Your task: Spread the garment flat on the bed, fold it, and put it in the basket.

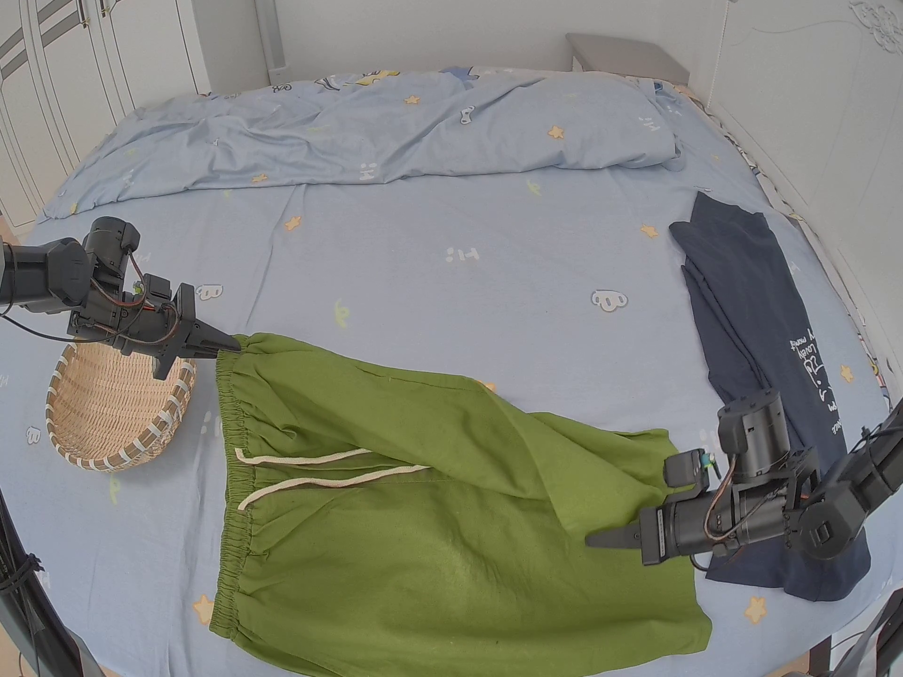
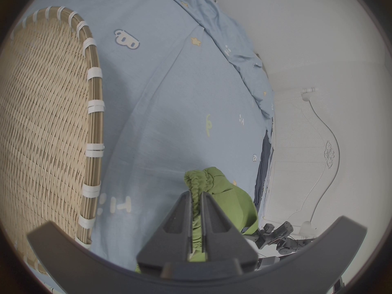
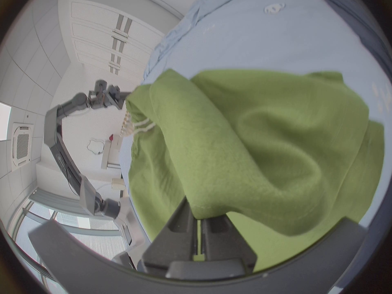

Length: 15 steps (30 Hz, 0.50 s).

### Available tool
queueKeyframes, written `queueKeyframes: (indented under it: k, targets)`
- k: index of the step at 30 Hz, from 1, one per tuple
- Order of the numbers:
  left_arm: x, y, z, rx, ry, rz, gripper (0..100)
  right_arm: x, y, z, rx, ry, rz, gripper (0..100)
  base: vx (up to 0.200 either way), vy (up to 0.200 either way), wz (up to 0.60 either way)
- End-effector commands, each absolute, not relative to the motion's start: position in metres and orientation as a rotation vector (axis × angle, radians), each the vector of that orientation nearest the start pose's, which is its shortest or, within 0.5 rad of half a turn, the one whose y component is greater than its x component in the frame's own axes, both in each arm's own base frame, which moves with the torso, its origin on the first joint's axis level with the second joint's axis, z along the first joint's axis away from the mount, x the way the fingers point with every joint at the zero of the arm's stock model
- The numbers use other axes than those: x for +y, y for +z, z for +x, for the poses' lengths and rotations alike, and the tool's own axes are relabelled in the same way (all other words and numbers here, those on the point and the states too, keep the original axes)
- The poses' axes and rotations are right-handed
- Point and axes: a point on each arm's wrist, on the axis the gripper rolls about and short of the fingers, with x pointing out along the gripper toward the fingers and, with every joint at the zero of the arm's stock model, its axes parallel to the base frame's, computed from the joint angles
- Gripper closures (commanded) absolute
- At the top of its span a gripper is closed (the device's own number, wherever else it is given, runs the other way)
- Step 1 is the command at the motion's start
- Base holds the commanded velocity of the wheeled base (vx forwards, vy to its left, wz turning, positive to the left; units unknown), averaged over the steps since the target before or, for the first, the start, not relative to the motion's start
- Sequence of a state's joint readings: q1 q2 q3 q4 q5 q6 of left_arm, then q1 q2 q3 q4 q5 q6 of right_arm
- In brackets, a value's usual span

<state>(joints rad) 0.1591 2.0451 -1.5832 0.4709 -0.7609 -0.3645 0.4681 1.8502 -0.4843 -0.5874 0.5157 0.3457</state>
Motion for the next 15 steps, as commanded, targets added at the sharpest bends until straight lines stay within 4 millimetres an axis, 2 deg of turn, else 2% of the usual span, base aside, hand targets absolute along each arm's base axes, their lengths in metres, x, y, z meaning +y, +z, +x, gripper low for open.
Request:
queueKeyframes:
  k: [1, 9, 15]
  targets:
    - [0.047, 0.179, 0.382, 0.949, -0.398, -0.753, 100, 0.118, 0.103, 0.243, 0.800, 0.770, 0.369, 100, 0.000, 0.000, 0.00]
    - [0.047, 0.179, 0.382, 0.950, -0.399, -0.753, 100, 0.107, 0.130, 0.268, 0.716, 0.725, 0.402, 100, 0.000, 0.000, 0.00]
    - [0.046, 0.179, 0.382, 0.950, -0.402, -0.751, 100, 0.100, 0.127, 0.269, 0.725, 0.701, 0.410, 100, 0.000, 0.000, 0.00]
